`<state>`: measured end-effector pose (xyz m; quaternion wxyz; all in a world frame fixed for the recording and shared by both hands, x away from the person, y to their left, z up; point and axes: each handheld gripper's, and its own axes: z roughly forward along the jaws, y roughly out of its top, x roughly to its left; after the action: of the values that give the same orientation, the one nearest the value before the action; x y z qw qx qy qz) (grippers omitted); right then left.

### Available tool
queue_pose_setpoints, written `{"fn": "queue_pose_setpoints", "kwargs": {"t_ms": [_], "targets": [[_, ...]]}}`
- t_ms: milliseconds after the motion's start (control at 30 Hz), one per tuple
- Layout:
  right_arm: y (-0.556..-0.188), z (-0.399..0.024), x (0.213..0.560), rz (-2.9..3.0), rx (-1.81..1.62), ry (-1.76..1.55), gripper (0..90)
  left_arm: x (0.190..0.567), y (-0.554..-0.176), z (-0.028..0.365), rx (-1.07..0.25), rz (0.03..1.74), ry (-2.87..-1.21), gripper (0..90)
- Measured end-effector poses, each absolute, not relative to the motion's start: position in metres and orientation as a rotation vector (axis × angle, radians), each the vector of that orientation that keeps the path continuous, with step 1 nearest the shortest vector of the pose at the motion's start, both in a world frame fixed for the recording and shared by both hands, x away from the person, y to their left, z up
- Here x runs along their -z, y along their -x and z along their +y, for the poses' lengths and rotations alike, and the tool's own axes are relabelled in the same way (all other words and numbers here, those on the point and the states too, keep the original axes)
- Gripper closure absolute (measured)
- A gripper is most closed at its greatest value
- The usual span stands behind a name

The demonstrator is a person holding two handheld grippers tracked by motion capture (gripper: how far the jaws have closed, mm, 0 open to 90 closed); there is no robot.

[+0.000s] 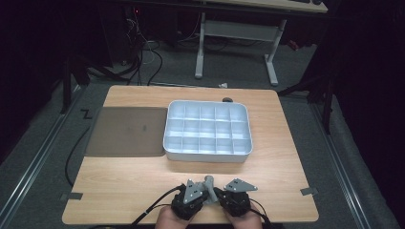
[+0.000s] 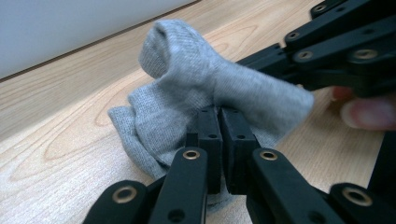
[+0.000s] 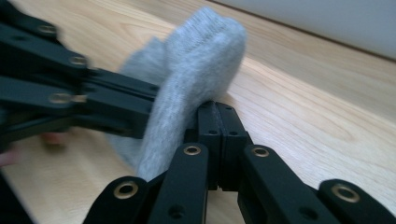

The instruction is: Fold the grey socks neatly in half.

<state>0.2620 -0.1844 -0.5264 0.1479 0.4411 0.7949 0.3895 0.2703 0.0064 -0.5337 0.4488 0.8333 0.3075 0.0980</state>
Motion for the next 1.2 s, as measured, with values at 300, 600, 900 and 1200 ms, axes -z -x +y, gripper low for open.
{"fn": "queue_pose_setpoints", "kwargs": {"t_ms": [300,600,900,1200], "targets": [[-0.256,-0.184,0.521,2.278,-1.164,-1.230,90.0,0.532,-0.275,0.004,-0.267,0.718,-2.101,87.8],[-0.258,-0.188,0.525,2.266,-1.131,-1.253,90.0,0.530,-0.275,0.005,-0.263,0.713,-2.086,82.2],[-0.261,-0.191,0.529,2.266,-1.118,-1.286,90.0,0.527,-0.275,0.008,-0.257,0.701,-2.064,73.8],[-0.262,-0.190,0.530,2.270,-1.115,-1.290,90.0,0.516,-0.275,0.029,-0.266,0.743,-1.995,65.0]]}}
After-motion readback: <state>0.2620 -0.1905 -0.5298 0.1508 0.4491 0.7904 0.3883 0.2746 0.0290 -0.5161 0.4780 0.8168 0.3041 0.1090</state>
